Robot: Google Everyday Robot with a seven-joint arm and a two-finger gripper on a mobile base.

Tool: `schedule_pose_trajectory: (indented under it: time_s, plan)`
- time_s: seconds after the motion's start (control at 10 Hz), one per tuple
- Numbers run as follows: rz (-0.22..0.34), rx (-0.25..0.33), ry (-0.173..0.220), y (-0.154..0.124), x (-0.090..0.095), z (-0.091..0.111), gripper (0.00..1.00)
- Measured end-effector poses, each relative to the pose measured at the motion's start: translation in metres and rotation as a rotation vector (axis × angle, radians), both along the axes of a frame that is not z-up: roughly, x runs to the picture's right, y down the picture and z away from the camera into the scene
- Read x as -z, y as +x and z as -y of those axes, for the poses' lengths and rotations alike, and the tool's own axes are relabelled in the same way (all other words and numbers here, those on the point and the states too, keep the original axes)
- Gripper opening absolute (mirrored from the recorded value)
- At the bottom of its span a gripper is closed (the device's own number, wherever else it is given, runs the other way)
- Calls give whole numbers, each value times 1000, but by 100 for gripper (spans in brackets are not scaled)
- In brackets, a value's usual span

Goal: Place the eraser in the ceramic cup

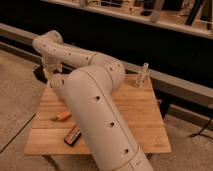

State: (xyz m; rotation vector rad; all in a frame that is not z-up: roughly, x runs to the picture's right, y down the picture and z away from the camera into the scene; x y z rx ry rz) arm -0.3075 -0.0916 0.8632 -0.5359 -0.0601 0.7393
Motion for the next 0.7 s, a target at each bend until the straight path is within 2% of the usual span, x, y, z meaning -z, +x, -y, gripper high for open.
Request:
schedule_pose_trajectory:
  time_s: [0.4,0.5,0.7]
  plan:
    - [-3,10,6,0,1,0,59]
    - [-3,10,7,0,1,1,64]
    - [-3,10,7,0,1,1,79]
